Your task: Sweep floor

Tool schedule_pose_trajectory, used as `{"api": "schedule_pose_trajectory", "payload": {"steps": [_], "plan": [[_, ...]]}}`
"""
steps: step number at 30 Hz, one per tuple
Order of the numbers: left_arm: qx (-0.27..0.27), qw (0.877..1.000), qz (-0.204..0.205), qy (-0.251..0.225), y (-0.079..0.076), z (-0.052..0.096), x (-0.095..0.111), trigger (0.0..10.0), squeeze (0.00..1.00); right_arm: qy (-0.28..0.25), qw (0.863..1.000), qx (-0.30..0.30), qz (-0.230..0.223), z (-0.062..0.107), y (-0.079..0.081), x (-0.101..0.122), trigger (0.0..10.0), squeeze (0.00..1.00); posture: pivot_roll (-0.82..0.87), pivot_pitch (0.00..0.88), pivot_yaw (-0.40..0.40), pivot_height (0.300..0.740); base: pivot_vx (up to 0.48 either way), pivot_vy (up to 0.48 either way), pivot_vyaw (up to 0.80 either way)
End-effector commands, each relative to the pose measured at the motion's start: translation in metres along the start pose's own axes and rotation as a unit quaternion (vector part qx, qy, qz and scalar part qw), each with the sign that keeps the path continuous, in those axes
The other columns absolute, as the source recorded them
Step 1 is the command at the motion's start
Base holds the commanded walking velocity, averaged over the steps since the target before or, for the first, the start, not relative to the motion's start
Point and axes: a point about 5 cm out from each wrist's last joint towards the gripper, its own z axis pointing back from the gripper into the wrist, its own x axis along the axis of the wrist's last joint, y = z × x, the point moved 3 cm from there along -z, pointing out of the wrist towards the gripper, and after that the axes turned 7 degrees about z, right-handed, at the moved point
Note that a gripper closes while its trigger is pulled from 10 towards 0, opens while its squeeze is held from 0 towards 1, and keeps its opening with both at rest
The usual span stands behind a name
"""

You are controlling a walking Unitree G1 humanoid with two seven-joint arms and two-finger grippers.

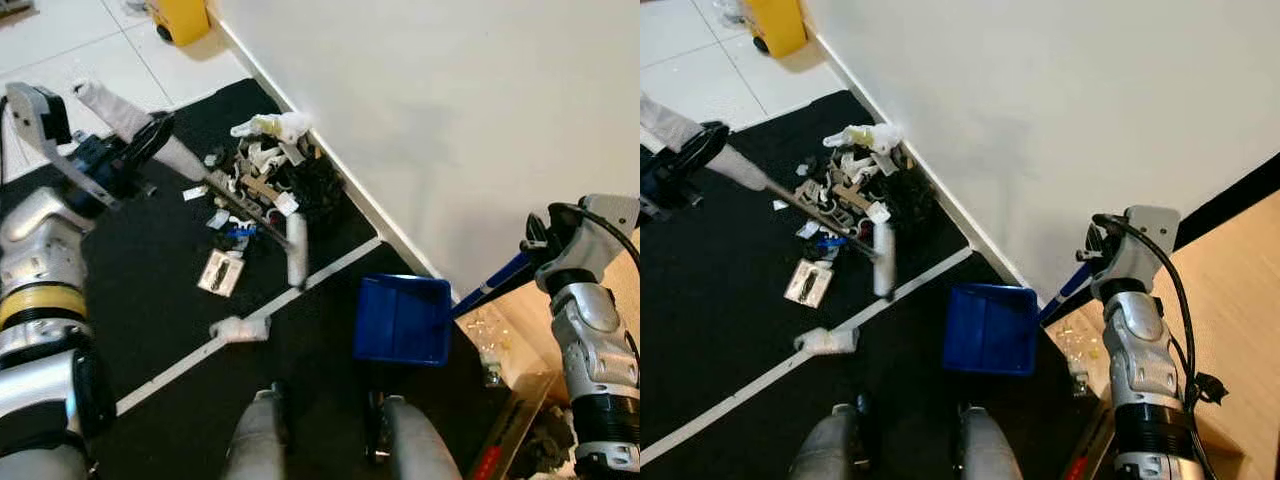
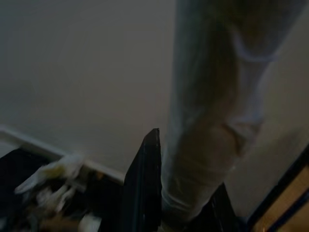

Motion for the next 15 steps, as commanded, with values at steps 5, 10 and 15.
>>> {"api": "schedule_pose_trajectory", "payload": {"steps": [5, 10, 15], "plan": [[-0.006, 0.995, -0.071, 0.065, 0.004, 0.025, 0.017, 10.0, 0.0, 0.006, 0.999, 0.04, -0.015, 0.0, 0.018, -0.009, 10.0, 0.0, 0.07, 0.292, -0.013, 0.74, 0.0, 0.0, 0.0], [-0.008, 0.995, -0.068, 0.077, -0.001, 0.032, 0.012, 10.0, 0.0, 0.008, 0.998, 0.053, -0.026, -0.001, 0.031, -0.011, 10.0, 0.0, 0.09, 0.284, -0.012, 0.74, 0.0, 0.0, 0.0], [-0.014, 0.993, -0.059, 0.1, -0.008, 0.037, 0.0, 10.0, 0.0, 0.017, 0.996, 0.073, -0.039, 0.001, 0.053, -0.017, 10.0, 0.0, 0.11, 0.281, -0.008, 0.74, 0.0, 0.0, 0.0]]}}
